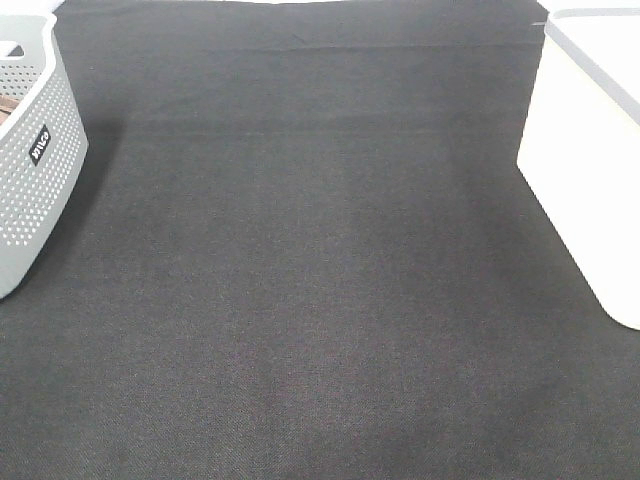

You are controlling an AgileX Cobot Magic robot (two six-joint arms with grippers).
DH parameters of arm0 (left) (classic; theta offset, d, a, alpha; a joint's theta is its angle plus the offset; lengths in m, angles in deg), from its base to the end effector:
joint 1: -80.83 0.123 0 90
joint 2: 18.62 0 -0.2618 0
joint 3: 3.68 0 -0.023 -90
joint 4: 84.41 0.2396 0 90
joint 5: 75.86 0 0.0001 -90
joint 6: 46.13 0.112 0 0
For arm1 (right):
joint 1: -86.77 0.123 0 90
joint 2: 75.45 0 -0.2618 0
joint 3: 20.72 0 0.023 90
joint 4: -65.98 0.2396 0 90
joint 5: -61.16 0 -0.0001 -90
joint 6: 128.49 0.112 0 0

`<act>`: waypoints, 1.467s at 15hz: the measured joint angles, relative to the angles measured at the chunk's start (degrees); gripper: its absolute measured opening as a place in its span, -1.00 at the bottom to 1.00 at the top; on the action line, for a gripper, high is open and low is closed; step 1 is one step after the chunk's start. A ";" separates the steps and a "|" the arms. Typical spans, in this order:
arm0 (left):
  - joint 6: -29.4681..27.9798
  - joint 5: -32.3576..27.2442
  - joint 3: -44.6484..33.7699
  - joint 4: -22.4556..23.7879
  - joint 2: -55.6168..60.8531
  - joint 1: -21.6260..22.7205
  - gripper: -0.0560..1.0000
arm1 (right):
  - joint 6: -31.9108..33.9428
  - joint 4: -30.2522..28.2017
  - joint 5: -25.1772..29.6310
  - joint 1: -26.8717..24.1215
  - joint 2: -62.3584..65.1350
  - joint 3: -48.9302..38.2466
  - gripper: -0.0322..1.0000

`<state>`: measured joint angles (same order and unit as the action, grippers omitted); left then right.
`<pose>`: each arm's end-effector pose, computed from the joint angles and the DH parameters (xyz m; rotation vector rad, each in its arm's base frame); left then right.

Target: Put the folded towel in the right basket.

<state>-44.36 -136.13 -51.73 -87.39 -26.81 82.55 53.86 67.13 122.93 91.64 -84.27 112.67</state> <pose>0.0275 -0.0042 0.2626 0.0031 2.0325 -0.0238 0.0248 0.0041 0.2668 -0.0463 2.0464 0.1027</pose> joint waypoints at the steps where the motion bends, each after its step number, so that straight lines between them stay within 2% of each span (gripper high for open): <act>1: 0.00 0.00 0.00 0.00 0.00 0.00 0.98 | 0.00 0.00 -0.11 0.00 0.46 -0.52 0.95; 9: 0.00 0.00 0.00 0.00 0.00 0.00 0.98 | -0.06 0.00 -0.97 -0.11 0.57 -1.09 0.95; 14: 0.00 0.00 0.00 0.00 0.00 0.00 0.98 | -0.06 0.00 -1.03 -4.98 0.57 -1.09 0.95; 22: 0.00 0.00 0.00 0.00 0.00 0.00 0.98 | -0.06 0.00 -1.32 -5.10 0.57 -1.09 0.95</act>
<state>-44.36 -136.13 -51.73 -87.39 -26.81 82.55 53.80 67.13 121.61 86.54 -83.70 111.58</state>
